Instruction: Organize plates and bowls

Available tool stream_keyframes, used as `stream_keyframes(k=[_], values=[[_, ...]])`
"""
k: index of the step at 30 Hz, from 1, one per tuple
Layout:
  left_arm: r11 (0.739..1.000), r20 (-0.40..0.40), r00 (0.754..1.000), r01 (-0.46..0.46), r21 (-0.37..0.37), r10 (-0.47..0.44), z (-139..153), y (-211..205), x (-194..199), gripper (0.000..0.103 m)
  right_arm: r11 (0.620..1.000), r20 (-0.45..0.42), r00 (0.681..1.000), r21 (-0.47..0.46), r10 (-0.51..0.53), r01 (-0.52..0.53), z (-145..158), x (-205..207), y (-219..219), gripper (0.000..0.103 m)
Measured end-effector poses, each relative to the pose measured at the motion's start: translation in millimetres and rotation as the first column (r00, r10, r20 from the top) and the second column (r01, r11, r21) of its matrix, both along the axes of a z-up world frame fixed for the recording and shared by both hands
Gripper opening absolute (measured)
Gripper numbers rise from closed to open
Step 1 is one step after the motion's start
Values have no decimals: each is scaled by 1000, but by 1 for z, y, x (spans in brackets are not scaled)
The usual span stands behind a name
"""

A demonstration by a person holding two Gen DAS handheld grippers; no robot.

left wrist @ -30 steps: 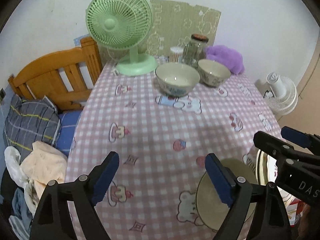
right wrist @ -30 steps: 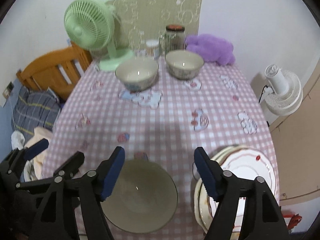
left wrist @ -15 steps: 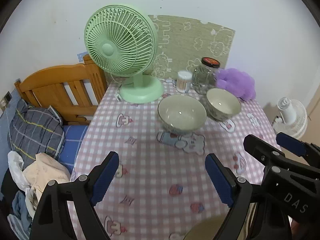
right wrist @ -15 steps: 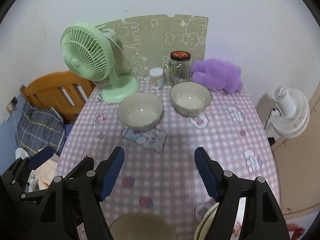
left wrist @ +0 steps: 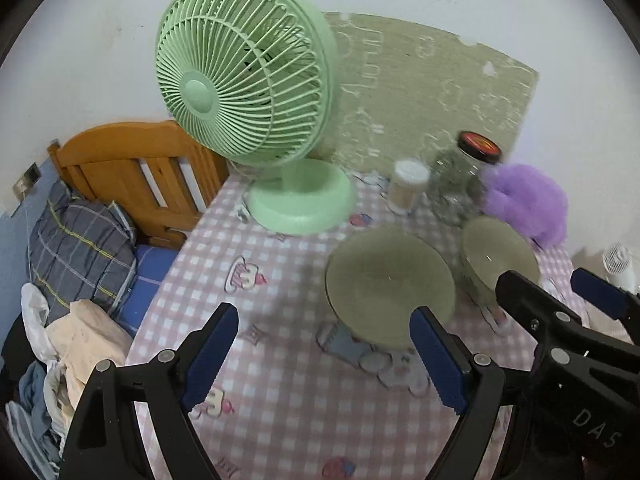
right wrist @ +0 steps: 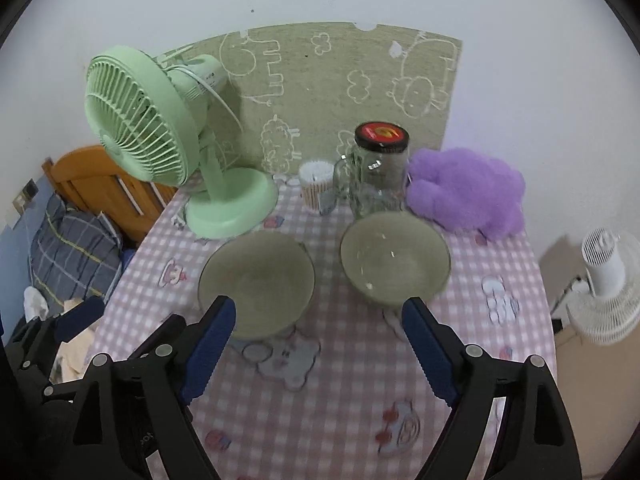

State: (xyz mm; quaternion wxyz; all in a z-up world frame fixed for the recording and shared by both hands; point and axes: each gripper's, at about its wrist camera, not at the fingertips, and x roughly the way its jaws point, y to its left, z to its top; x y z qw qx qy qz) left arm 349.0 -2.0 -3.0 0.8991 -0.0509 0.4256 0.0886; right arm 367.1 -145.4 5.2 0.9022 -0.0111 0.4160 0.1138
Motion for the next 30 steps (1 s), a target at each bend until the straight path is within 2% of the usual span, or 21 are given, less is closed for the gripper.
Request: stream_keyframes(k=[4, 6, 7, 9, 11, 12, 14, 22, 26, 28, 30], values=[[1000, -6, 1000, -12, -20, 12, -15, 4, 22, 86, 999, -2, 1000, 38, 28, -27, -14, 26, 7, 87], [1000, -21, 1000, -19, -7, 19, -23, 4, 32, 84, 999, -15, 1000, 41, 24, -23, -25, 39, 13, 86], [1000, -33, 999, -19, 1, 19, -28, 5, 39, 79, 999, -17, 1000, 41, 24, -23, -27, 42, 16, 84], [1000, -50, 999, -7, 10, 8, -37, 4, 51, 74, 999, -37, 999, 47, 24, -22, -37, 54, 21, 71], [1000, -60, 998, -6, 27, 8, -45, 4, 60, 71, 999, -57, 998, 51, 23, -20, -47, 63, 23, 65], [999, -64, 998, -7, 32, 9, -49, 4, 64, 69, 998, -68, 997, 53, 24, -20, -52, 69, 23, 58], [1000, -77, 997, -6, 25, 8, -56, 4, 70, 63, 998, -84, 996, 54, 25, -20, -60, 76, 25, 51], [1000, -132, 991, -9, 0, 9, -82, 5, 83, 40, 998, -137, 990, 50, 43, -37, -87, 93, 32, 42], [1000, -146, 989, -26, -2, 25, -88, 6, 84, 29, 998, -157, 986, 52, 47, -39, -95, 99, 34, 29], [1000, -150, 988, -22, -8, 21, -89, 5, 84, 23, 998, -154, 987, 44, 44, -38, -96, 101, 35, 28], [1000, -153, 988, -22, 7, 22, -89, 3, 86, 21, 999, -152, 988, 41, 39, -33, -98, 102, 35, 24]])
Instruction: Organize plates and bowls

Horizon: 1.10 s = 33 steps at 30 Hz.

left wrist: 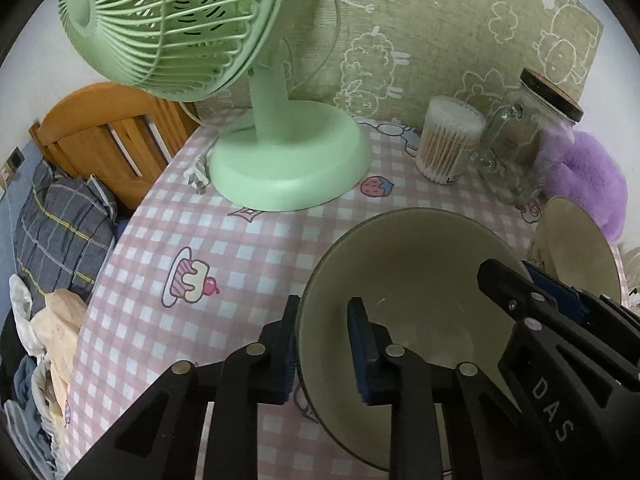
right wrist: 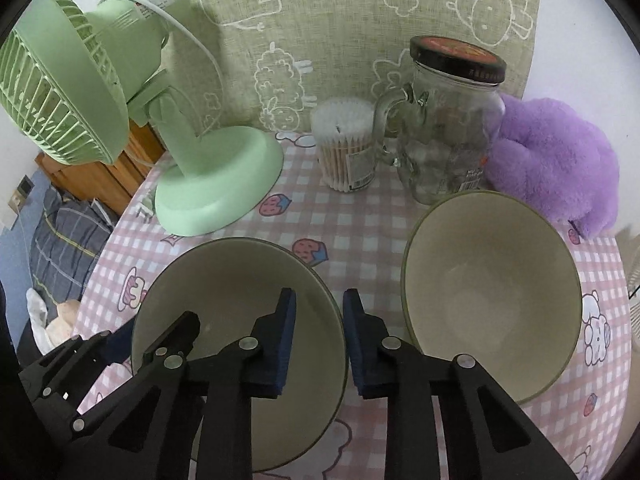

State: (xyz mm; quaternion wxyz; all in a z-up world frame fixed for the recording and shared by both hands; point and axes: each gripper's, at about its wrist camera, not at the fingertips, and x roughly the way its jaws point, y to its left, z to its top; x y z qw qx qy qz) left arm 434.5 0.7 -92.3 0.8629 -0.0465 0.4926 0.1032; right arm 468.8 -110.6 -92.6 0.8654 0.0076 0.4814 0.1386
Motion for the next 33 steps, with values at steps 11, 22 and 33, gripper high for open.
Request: stream_keyframes(k=[11, 22, 33], values=[[999, -26, 1000, -8, 34, 9, 1, -3, -1, 20, 1000, -15, 1000, -20, -15, 15, -1, -2, 0, 21], [999, -33, 999, 1, 47, 0, 12, -12, -26, 20, 999, -29, 999, -25, -29, 28, 12, -28, -6, 21], [999, 4, 1000, 18, 27, -18, 39, -19, -57, 20, 998, -13, 998, -25, -55, 55, 39, -64, -16, 21]])
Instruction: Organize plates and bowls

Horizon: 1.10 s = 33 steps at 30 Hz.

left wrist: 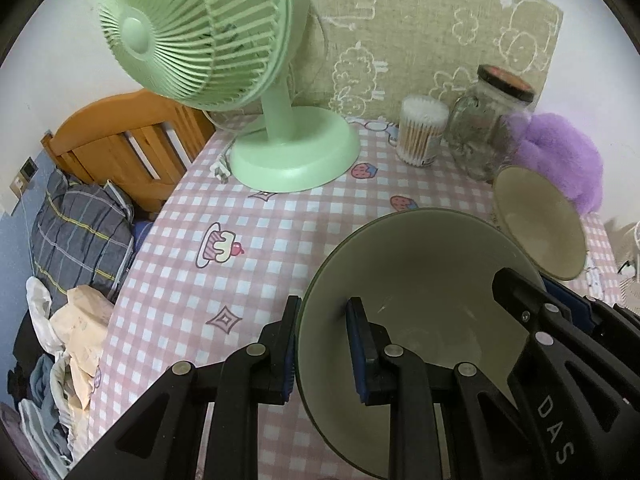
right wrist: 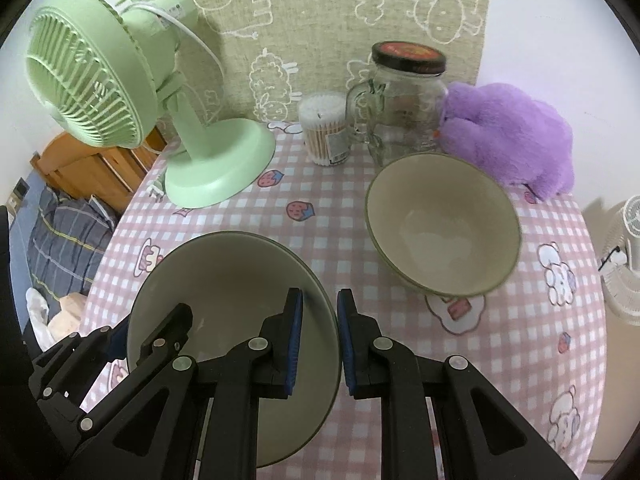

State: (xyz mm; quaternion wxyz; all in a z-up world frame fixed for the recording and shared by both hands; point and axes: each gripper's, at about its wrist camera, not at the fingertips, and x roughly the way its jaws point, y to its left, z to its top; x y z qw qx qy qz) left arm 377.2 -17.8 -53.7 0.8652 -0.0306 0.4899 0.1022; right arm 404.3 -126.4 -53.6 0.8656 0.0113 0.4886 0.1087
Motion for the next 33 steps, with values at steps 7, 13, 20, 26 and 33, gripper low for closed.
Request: stream_keyframes(k=[7, 13, 20, 26, 33], values=[[1000, 54, 998, 12, -17, -11, 31, 9, -23, 20, 1000, 51, 999, 5, -5, 5, 31, -26, 4, 21], [999, 85, 995, 45, -20, -43, 54, 18, -48, 20, 999, 73, 997, 3, -38, 38, 57, -55, 10, 21], [994, 132, 986, 107, -17, -104, 78, 21, -84, 20, 997, 97, 992, -8, -80, 81, 81, -97, 12, 21], [986, 155, 976, 162, -37, -154, 92, 22, -112, 20, 991, 122, 984, -20, -127, 130, 100, -135, 10, 21], [972, 161, 961, 233, -42, -223, 94, 20, -147, 20, 982, 133, 974, -27, -182, 187, 106, -179, 6, 21]])
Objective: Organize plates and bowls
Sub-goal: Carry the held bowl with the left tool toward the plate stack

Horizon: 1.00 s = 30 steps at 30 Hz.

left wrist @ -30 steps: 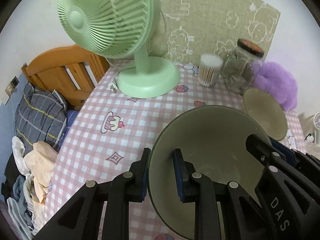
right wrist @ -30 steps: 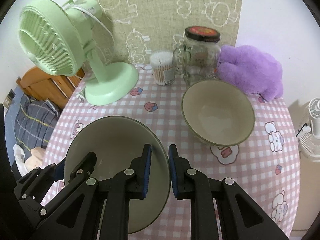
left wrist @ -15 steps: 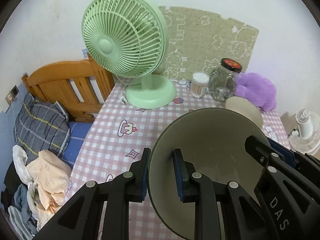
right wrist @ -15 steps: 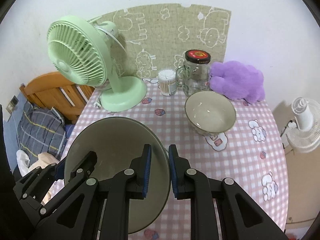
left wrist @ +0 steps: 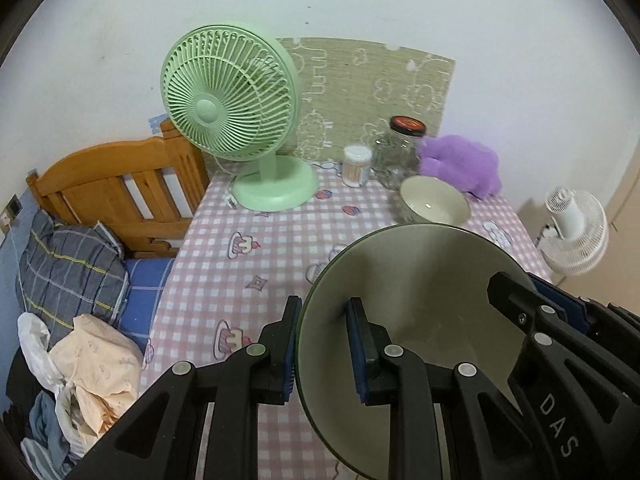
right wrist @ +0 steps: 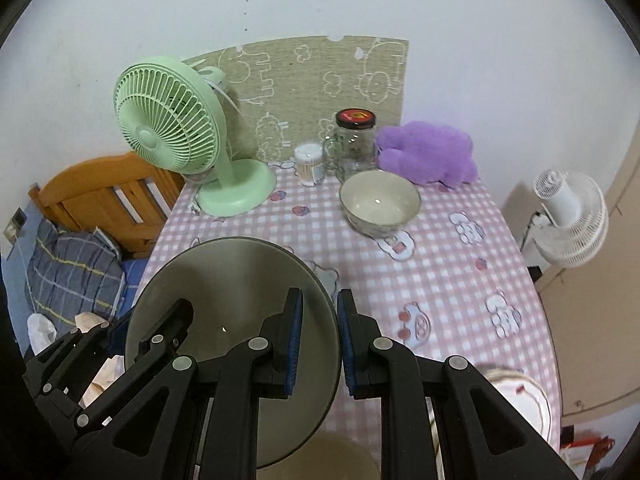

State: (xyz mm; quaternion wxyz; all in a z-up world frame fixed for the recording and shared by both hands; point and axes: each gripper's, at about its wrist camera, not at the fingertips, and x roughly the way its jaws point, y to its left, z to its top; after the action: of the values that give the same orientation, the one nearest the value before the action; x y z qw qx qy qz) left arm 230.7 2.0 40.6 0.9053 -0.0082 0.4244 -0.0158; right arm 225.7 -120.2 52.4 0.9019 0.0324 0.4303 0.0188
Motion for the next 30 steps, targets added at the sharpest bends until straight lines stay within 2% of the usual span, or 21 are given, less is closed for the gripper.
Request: stream_keyframes(k=[7, 15, 30], values=[[997, -26, 997, 71, -2, -72, -15, -6, -34, 20, 999, -16, 998, -7, -54, 54, -11, -41, -7, 21], [989, -80, 986, 150, 15, -148, -42, -18, -62, 20, 995, -82, 992, -12, -97, 97, -40, -81, -16, 21], [978, -200, 960, 204, 33, -194, -96, -34, -82, 20, 992, -219, 967, -28, -128, 125, -96, -102, -25, 21]])
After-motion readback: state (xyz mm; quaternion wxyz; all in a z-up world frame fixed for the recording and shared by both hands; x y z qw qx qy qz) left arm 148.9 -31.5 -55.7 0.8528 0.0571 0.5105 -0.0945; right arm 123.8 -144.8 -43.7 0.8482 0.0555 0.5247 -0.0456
